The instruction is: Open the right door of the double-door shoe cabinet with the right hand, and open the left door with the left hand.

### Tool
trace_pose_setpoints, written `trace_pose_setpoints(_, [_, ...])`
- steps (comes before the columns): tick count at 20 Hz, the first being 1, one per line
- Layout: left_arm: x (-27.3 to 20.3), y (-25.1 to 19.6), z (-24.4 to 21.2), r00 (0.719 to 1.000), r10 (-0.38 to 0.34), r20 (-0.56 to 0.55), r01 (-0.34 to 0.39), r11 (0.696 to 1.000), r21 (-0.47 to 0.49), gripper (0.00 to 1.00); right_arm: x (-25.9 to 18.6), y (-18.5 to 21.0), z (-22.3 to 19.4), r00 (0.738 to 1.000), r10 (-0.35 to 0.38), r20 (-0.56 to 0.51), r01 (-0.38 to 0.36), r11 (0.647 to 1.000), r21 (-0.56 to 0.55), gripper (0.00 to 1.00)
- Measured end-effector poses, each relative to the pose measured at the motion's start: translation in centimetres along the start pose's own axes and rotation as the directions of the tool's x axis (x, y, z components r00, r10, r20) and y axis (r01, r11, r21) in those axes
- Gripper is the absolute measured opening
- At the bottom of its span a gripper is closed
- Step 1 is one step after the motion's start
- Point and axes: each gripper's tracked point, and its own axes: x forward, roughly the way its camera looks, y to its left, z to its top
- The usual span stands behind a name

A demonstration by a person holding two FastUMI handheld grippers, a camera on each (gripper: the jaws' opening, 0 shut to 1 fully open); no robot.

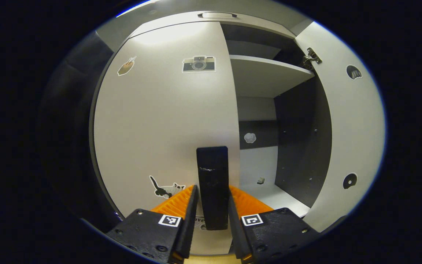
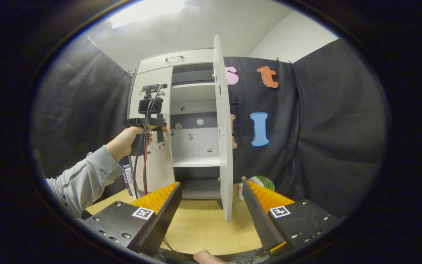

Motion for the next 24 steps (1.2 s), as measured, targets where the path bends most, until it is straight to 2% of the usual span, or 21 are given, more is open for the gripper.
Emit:
trace_pose_setpoints(2, [-0.2,0.0,0.0,1.000,-0.001,-0.008,0.001,1.000,-0.008,0.33,-0.3,0.6,-0.1,1.000,0.023,-0.006,-0.023,0.999,0.023,0.99])
trace_pose_setpoints(7, [-0.9,0.0,-0.3,0.999,-0.036,-0.026,0.035,0.999,-0.027,0.25,-2.2,1.5,1.3,0.998,0.054,0.033,-0.055,0.998,0.029,0.98])
trace_pose_setpoints(16, [-6.1,1.1,-0.4,0.996,-0.093,-0.018,0.092,0.995,-0.039,0.25,-6.0,3.4,1.1,0.997,0.065,0.051,-0.066,0.997,0.031,0.98])
trace_pose_setpoints(24, [-9.8,2.8,-0.6,0.995,-0.097,-0.008,0.097,0.995,-0.032,0.25,-8.2,4.0,-0.5,0.998,0.034,0.055,-0.035,0.999,0.021,0.98])
